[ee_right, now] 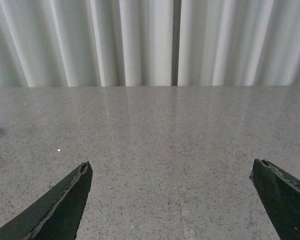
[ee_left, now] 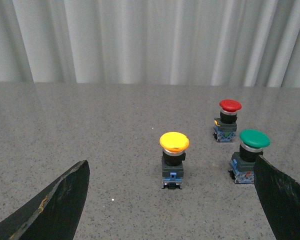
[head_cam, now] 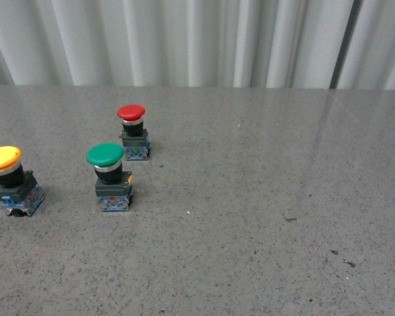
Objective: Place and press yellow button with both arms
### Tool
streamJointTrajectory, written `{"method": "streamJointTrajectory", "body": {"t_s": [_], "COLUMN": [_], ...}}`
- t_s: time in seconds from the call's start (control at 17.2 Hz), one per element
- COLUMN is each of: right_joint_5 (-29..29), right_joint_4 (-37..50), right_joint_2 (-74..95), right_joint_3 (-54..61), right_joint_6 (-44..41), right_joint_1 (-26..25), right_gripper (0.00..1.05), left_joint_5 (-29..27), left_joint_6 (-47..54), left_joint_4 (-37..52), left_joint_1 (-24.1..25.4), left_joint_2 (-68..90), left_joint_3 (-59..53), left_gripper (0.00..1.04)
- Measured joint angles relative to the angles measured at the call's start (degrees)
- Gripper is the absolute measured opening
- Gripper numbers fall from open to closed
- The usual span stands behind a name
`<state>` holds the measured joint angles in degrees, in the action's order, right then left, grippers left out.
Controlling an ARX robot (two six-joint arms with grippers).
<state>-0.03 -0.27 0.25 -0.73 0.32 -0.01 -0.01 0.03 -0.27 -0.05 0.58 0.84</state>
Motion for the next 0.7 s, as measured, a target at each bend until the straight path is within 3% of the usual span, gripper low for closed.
{"method": "streamJointTrajectory", "body": {"t_s": [0.17,0.23,0.29,0.35,0.47,0.58,0.7], "right_joint_5": [0.0,0.1,0.0,0.0,0.0,0.0,0.0], "right_joint_4": [0.0,0.0,0.0,0.1,0.0,0.0,0.0], "right_joint_2": [0.0,0.0,0.0,0.0,0.0,0.0,0.0], "right_joint_3": [0.0,0.0,0.0,0.0,0.0,0.0,0.0], "right_joint_6": [0.0,0.0,0.0,0.0,0.0,0.0,0.0], "right_joint_1": [0.0,0.0,0.0,0.0,0.0,0.0,0.0], "right_gripper": [0.98,0.98,0.98,0.98,0.98,0.98,0.98], "left_joint_5": [-1.0,-10.5,-17.8,-21.9,-21.1,-16.2,-10.4], "left_joint_6": [-0.1,-0.5,-0.7,-0.5,0.5,1.8,1.9], "left_joint_4": [-1.2,-8.8,-10.1,-6.9,2.4,11.1,14.4], "left_joint_1": [-0.3,-4.8,-7.9,-7.2,-5.7,-4.8,-4.0], "left_joint_2": [0.3,4.8,11.5,15.8,23.9,36.2,49.1], "left_joint_3": [0.2,3.2,6.1,7.6,11.6,17.2,23.6], "left_gripper": [0.98,0.98,0.98,0.98,0.98,0.98,0.98]}}
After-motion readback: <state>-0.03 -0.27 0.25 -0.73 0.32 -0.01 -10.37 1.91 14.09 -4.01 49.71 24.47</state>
